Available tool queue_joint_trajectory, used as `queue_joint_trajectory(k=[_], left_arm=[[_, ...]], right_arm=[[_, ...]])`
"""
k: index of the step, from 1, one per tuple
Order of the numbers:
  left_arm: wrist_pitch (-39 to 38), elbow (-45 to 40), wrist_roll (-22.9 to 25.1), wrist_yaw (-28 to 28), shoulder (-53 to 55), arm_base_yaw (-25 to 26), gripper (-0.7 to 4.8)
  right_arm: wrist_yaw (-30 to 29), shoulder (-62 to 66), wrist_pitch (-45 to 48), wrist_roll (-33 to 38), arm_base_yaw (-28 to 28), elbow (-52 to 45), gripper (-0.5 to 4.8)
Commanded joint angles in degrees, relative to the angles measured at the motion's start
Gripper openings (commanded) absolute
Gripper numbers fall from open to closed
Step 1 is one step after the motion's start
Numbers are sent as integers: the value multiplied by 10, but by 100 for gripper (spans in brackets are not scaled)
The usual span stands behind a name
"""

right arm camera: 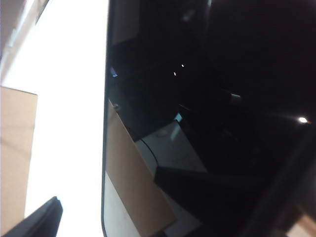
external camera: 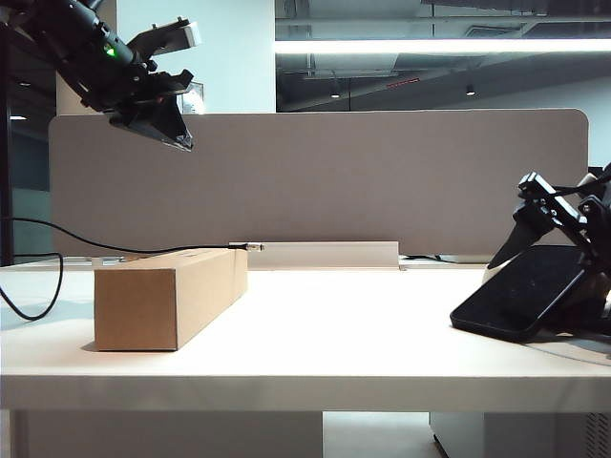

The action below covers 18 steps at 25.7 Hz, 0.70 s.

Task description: Pick up the charging cable and the phone, plug the charging cable into the charging port on the phone, and finally place them back on the table.

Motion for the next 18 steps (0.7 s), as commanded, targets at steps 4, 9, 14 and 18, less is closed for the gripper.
queue_joint_trajectory(k=[4, 9, 14, 18], left_arm=[[4, 4, 4, 1, -3, -1, 30], [5, 4, 17, 2, -3, -1, 30], [6, 4, 41, 2, -3, -4, 30], [10, 4, 57, 3, -2, -8, 30]], right_arm=[[2, 38, -2, 39, 0, 0, 305], [2, 48, 6, 38, 0, 0, 196], [-24, 48, 33, 38, 0, 0, 7], [-67, 48, 75, 40, 1, 0, -5]])
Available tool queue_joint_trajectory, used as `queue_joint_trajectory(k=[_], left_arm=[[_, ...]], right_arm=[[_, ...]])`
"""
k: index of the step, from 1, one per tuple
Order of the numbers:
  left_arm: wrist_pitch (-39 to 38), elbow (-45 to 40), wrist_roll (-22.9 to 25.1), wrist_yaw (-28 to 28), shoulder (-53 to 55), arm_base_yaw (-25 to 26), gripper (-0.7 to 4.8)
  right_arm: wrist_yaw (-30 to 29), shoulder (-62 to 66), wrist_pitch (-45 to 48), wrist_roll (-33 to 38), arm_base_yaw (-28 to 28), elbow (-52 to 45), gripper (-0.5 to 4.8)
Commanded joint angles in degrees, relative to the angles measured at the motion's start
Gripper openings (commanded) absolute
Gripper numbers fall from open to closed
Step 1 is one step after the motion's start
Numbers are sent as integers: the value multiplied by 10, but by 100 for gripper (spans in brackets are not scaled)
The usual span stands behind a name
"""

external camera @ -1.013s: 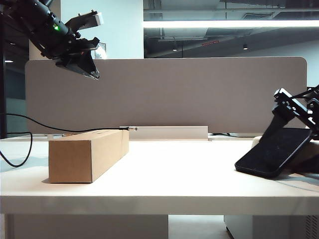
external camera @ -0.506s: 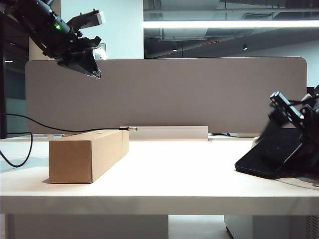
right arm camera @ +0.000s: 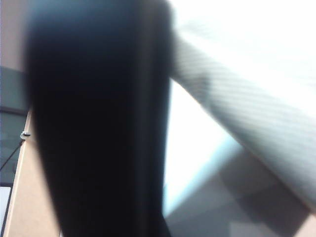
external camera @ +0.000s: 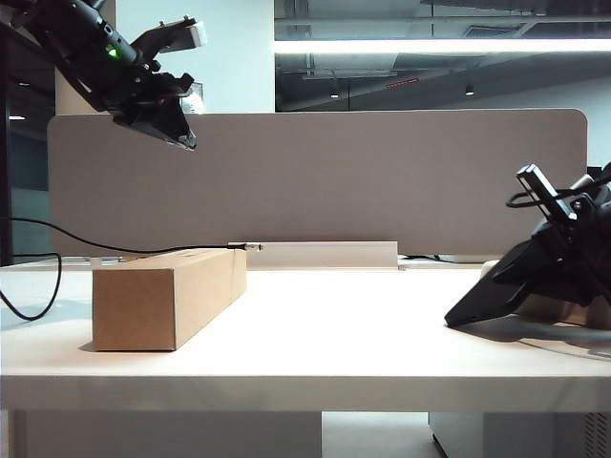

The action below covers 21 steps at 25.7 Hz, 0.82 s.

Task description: Pick up the charging cable and the phone, plug the charging cable into the charging port on the phone, and finally place them back on the table.

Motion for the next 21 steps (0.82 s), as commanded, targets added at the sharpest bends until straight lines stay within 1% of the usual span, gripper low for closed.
queue_joint_trajectory(k=[1, 4, 8, 15, 16, 18, 19, 21], left_arm=[[10, 4, 26, 5, -1, -3, 30], [9, 11, 25, 5, 10, -3, 30], [-13, 38, 25, 9, 33, -9, 30], [-86, 160, 28, 9, 125, -40, 31], [-94, 174, 37, 10, 140, -41, 31], [-125, 196, 59, 7, 160, -41, 81], [-164, 220, 74, 2, 177, -41, 95], [-215, 256, 92, 1, 200, -41, 95]], right_arm=[[-43, 1, 3, -11, 2, -6, -5], [-64, -14, 10, -7, 3, -6, -5], [-81, -43, 10, -7, 3, -6, -5], [-140, -174, 8, -9, 3, -6, -6], [-147, -200, 1, -10, 2, -6, -5], [-160, -240, -14, -29, 2, -6, -5], [-160, -269, -33, -45, 1, -6, -5], [-160, -306, -58, -70, 1, -6, -6]])
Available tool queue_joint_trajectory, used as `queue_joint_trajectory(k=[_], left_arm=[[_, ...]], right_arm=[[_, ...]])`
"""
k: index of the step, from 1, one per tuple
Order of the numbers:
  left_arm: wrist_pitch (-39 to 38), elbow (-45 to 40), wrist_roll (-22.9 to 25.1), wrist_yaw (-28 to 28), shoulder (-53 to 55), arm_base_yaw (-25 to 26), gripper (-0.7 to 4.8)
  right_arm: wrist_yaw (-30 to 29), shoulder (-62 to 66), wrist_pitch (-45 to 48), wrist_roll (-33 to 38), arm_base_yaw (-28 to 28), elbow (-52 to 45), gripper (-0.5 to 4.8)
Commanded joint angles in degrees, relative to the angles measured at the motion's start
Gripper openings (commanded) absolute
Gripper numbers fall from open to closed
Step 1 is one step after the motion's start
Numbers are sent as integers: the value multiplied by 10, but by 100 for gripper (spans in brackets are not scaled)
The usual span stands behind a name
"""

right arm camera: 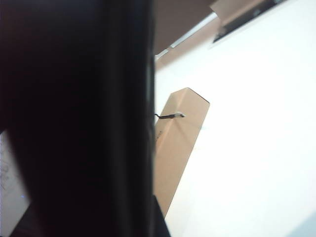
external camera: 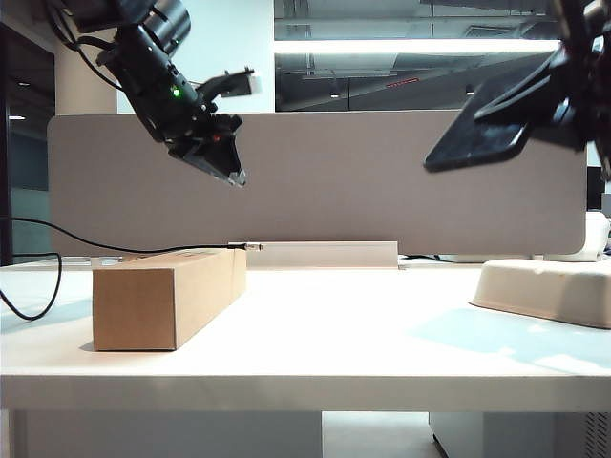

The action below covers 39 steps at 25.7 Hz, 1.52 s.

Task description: Pick up the charging cable and the phone, plug the charging cable into the charging port on the phone, and finally place them back on the table.

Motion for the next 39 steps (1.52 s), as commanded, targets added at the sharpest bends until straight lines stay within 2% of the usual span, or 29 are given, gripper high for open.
queue_joint_trajectory(k=[1, 3, 8, 12, 13, 15, 16, 19, 21, 31, 37, 39], left_arm=[[-80, 50, 38, -3, 28, -1, 95], [-94, 62, 54, -3, 39, -1, 98], [-115, 62, 175, -49, 41, -16, 125], [-112, 63, 244, -69, 52, -41, 132], [-111, 64, 272, -85, 59, -52, 140], [-108, 65, 317, -118, 73, -63, 211], [-107, 65, 332, -132, 77, -68, 216], [-96, 65, 336, -155, 88, -70, 217], [-82, 65, 336, -155, 88, -70, 251], [-52, 65, 319, -157, 117, -71, 250], [-40, 65, 319, -167, 126, -70, 236], [-41, 65, 319, -170, 126, -70, 206]], right_arm=[[-4, -54, -29, -42, 0, 3, -6], [-5, -86, -55, -54, 0, 3, -5], [-5, -129, -109, -82, 0, 3, -5], [-16, -130, -137, -82, 0, 3, -6], [-20, -130, -143, -82, 0, 3, -6], [-34, -130, -145, -82, 0, 3, -6], [-36, -130, -146, -82, 0, 3, -5], [-45, -134, -150, -82, 0, 3, -5], [-46, -135, -150, -82, 0, 3, -5], [-45, -136, -152, -86, 0, 3, -5], [-45, -136, -153, -86, 1, 3, -6], [-43, -136, -153, -86, 1, 3, -5]])
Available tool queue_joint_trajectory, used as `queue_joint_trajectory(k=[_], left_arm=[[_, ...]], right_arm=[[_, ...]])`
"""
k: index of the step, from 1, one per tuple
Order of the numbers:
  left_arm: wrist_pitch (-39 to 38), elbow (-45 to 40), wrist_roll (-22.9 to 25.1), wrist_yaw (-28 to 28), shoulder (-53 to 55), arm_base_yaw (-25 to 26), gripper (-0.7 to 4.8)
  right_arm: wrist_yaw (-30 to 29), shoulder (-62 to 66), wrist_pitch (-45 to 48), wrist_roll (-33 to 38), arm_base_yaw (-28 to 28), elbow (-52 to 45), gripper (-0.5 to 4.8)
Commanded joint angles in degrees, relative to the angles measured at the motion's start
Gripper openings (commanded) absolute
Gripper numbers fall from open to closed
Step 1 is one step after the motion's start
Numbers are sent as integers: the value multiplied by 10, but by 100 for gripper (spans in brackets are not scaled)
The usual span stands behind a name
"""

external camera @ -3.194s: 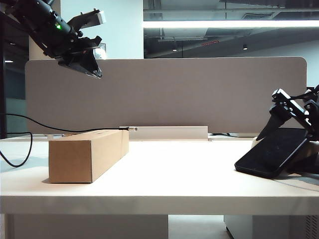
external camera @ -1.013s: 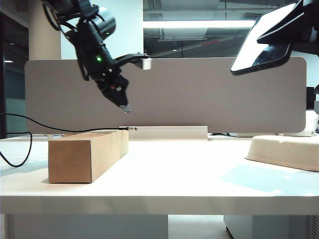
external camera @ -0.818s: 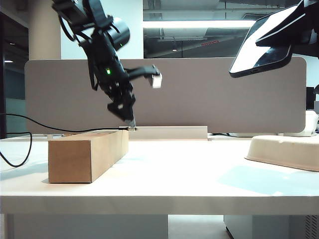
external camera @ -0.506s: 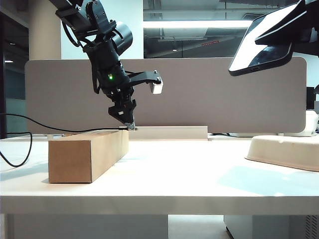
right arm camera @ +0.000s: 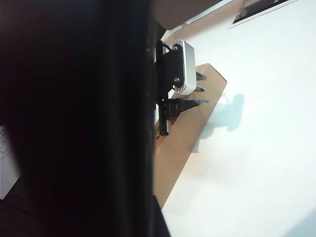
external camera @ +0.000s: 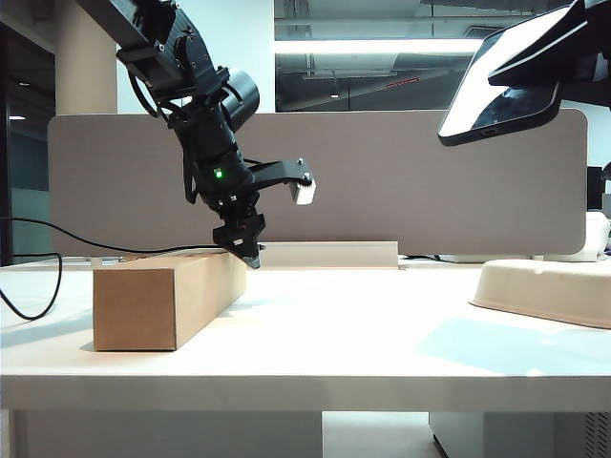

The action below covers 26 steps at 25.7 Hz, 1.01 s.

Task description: Pick up the charging cable and the phone, plug the charging cable into the charging port on the phone, and finally place them back on the table.

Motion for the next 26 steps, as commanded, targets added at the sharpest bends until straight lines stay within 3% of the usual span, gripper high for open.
queue_joint_trajectory(k=[1, 4, 7, 26], left_arm=[[-2, 4, -2, -11, -3, 0, 176], [-4, 4, -2, -16, -3, 0, 173], [-12, 4, -2, -16, -3, 0, 112], [-55, 11, -2, -15, -7, -10, 124]], right_arm=[[-2, -4, 19, -4, 1, 4, -5], [0, -4, 17, -14, 1, 4, -6], [2, -4, 5, -15, 1, 3, -5], [5, -4, -26, -30, 1, 3, -5]])
